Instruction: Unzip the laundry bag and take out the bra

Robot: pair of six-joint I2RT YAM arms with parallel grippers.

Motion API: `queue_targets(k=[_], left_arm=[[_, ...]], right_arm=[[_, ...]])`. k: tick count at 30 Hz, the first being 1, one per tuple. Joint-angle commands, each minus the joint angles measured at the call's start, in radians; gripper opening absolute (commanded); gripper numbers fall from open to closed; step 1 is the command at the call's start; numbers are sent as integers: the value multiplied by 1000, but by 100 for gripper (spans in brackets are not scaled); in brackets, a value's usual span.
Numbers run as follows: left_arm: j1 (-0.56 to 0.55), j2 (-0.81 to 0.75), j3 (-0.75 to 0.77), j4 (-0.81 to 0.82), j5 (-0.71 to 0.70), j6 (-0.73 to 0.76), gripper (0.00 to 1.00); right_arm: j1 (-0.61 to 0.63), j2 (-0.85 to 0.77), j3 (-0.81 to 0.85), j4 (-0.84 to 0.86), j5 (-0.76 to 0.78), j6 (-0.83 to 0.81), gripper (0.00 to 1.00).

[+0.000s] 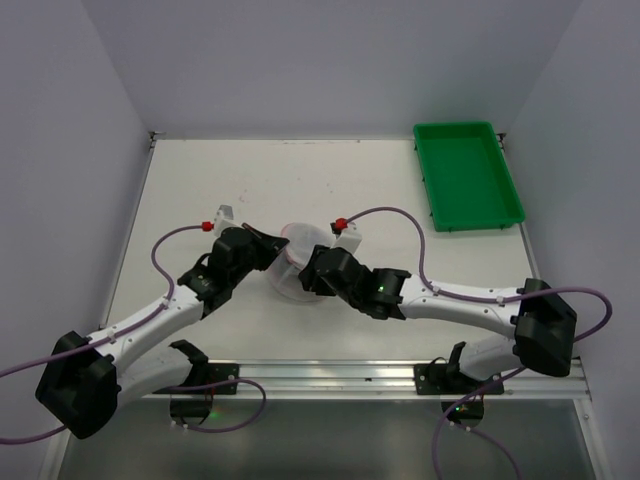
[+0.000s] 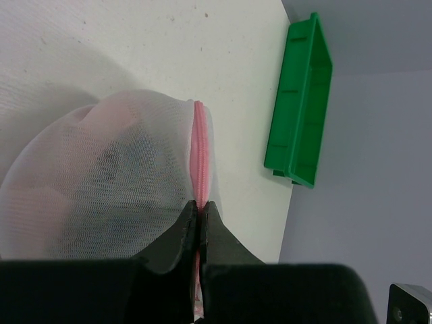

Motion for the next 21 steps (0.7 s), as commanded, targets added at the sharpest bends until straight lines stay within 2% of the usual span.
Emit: queue_targets(k=[1, 9, 21], left_arm=[[-9, 5, 12, 60, -44, 11, 0], [-9, -6, 11, 60, -46, 14, 0], [-9, -13, 6, 65, -38, 8, 0]], right_arm=[[4, 27, 58, 40, 1, -4, 41], [4, 98, 101, 16, -6, 19, 37], [-2, 116, 98, 8, 29, 77, 32]])
